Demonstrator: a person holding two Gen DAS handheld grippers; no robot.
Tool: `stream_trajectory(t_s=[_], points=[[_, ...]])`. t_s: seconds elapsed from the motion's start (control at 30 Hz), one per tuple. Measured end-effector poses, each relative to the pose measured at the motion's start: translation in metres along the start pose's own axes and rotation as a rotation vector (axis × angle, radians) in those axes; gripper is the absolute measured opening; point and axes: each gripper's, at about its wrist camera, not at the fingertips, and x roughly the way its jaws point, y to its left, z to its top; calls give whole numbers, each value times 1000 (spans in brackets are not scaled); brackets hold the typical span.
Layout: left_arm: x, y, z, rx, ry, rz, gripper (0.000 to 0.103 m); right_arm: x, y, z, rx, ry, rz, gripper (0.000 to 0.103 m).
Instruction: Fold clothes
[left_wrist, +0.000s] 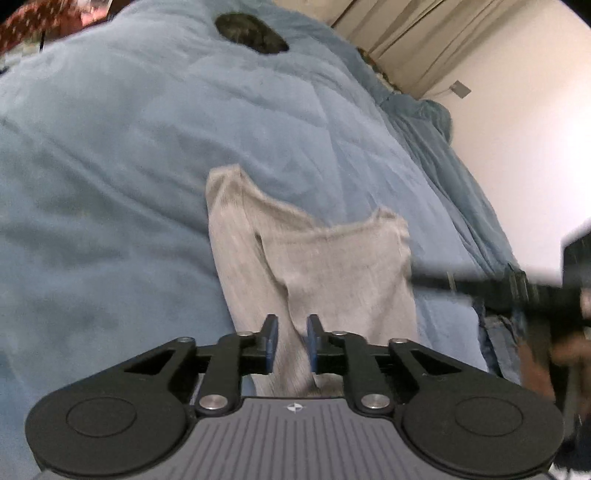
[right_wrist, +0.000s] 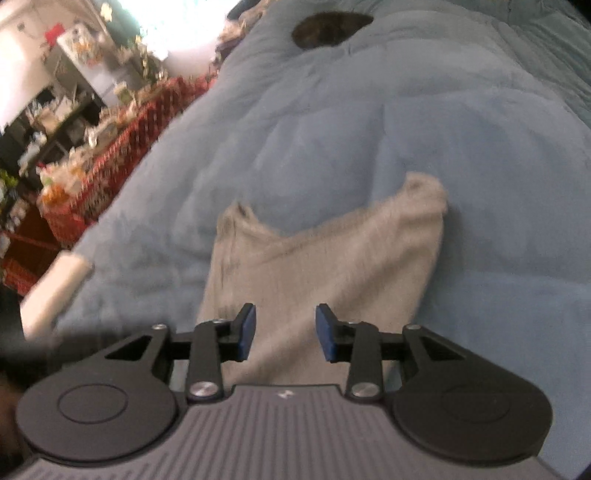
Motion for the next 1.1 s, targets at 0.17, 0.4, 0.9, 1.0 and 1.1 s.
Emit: stream_trajectory(t_s=[0.17,0.4,0.9,1.0,1.1], points=[[25,10,28,25,15,60,23,-1,18,-38,-160,93,-22,34],[26,-2,23,37,88,22,23,8,37,-62,-320,124,-177,29],[27,-47,-35,101,173,52,13,-10,-6,-77,-161,106,-247,4],[33,-46,-35,121,177,82,2,-11,-16,-80,-151,112,-244,3],[35,-43,-38,130,191,114,1,-6,-20,-82,-154,119,-236,3]])
